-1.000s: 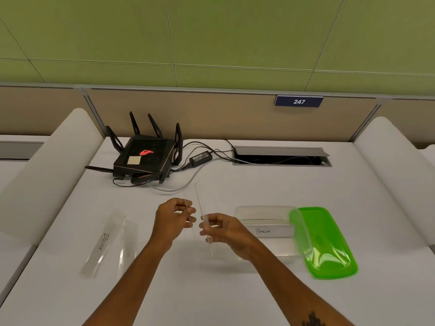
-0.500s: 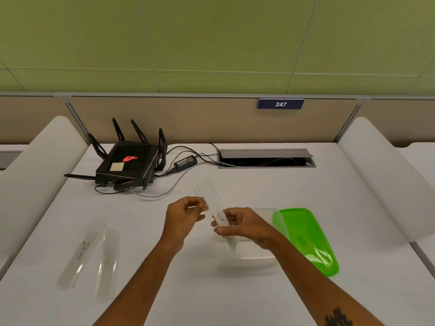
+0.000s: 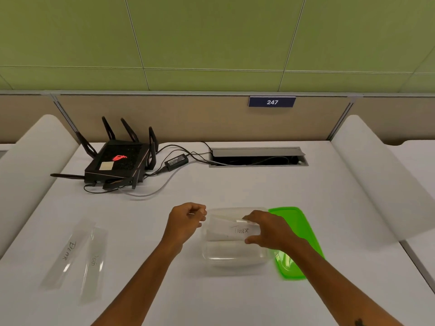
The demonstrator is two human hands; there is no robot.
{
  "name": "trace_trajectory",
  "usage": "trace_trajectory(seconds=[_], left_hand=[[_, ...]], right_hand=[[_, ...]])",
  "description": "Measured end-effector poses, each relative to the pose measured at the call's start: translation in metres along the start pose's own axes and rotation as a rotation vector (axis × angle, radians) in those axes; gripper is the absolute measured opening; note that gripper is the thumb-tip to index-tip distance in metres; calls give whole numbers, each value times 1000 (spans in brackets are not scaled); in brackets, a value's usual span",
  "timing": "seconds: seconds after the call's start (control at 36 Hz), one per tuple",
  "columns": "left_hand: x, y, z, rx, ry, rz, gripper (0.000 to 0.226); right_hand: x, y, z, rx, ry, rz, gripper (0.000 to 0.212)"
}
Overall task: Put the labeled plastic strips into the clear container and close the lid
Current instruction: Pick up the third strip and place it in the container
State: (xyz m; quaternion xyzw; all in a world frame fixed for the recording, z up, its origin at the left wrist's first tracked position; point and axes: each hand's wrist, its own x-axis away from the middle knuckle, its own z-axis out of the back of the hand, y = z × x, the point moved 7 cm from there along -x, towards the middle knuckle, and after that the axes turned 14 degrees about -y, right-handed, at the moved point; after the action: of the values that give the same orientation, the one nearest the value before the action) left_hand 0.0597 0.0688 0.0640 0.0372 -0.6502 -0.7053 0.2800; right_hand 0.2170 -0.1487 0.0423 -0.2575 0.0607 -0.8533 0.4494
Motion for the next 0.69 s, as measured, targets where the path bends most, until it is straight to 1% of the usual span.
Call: trace_trajectory(seconds=[0.19,0.33,0.44,0.69], left_hand=[[3,-12,-25,-130,-30,43,8],[6,-23,-35,-233,-48,109,8],[8,-27,-39,-313,-43,127,6],[7,-37,-49,-427,-45,174,14]], right_hand=[[-2,0,-15,111,-10,29,68],[-9,0,-25,178,-29,35,67],[-15,0,-34,203,-68,36,69],[-26,-1,-52,271,-163,48,72]])
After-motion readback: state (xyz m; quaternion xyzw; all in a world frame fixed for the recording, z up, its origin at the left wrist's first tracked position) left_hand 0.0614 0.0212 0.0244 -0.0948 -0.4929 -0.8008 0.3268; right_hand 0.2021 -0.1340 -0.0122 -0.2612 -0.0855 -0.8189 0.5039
